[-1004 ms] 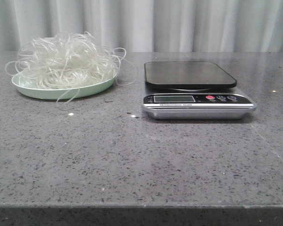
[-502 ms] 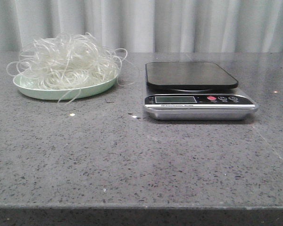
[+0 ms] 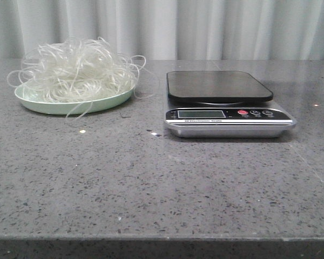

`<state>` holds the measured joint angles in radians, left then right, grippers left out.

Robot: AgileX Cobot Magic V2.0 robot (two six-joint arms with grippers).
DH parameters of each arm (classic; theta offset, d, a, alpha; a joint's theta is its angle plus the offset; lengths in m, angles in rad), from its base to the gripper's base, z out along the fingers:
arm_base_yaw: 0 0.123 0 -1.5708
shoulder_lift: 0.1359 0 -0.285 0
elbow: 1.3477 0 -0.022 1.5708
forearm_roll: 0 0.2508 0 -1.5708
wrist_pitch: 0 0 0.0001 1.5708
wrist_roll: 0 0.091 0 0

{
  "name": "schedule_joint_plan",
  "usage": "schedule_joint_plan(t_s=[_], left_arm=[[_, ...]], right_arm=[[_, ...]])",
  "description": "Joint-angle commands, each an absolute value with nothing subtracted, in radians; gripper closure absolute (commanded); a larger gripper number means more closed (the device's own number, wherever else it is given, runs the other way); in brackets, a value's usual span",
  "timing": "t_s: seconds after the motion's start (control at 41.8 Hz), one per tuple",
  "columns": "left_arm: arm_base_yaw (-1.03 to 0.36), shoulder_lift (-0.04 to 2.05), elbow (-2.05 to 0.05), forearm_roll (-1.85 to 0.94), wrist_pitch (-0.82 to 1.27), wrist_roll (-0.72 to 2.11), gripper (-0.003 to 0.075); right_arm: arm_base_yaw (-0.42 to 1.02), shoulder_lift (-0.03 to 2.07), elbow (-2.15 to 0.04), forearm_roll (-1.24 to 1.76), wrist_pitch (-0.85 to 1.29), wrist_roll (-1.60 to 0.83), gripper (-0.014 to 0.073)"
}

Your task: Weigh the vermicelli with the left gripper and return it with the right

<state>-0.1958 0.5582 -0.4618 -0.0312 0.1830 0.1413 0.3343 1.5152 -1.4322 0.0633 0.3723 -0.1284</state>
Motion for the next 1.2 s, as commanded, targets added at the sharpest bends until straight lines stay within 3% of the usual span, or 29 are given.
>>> schedule_joint_plan(t_s=[0.0,0.382,0.669,0.932,1.171], left_arm=[[-0.197,0.559,-0.489,-0.034,0.116,0.133,0.0584],[-0.197,0.559,-0.489,-0.034,0.114,0.133,0.0584],[-0.219,0.559,-0.489,-0.034,0.112,0.133,0.0584],[-0.236,0.559,-0.489,-0.034,0.112,0.133,0.0584],[-0.236,0.559,-0.489,-0.034,0.113,0.133,0.0584]], right_arm=[[0.318,1.363,-1.351,0.056,0.253,-0.130,0.0441],[0.242,0.866,-0.986,0.058,0.267,-0.130,0.0441],[0.106,0.530,-0.777,0.058,0.350,-0.130,0.0441],[-0.011,0.283,-0.610,0.058,0.421,-0.124,0.0441],[-0.026,0.148,-0.508,0.058,0.420,-0.058,0.0441]])
